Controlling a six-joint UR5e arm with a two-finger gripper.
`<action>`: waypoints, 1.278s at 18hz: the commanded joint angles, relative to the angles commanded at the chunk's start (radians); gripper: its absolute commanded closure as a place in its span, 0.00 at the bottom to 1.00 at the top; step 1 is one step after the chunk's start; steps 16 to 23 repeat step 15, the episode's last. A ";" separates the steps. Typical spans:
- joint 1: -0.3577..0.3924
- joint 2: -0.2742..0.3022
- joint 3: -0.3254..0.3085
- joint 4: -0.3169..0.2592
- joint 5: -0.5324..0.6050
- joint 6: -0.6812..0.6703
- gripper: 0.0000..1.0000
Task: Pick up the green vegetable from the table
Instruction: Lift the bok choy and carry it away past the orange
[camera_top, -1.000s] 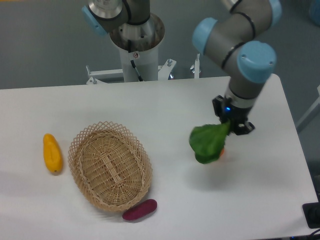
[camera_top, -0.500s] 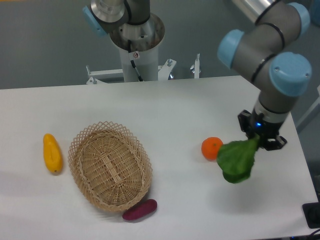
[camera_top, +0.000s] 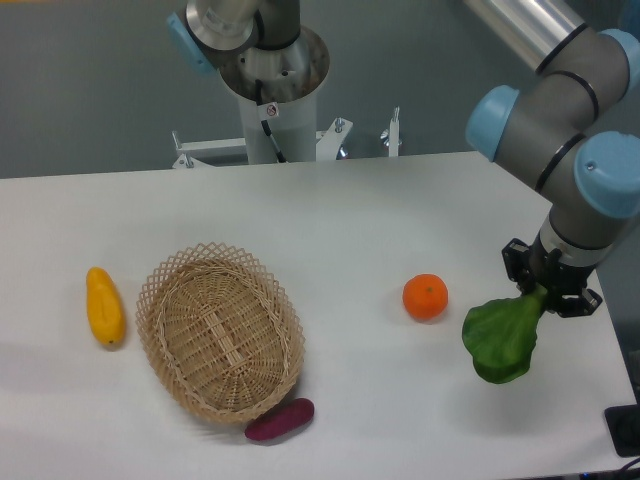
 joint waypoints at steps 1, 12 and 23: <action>0.000 0.000 0.000 0.000 0.000 0.000 0.78; 0.000 -0.002 0.000 0.003 0.011 0.014 0.78; 0.000 -0.002 0.000 0.003 0.011 0.014 0.78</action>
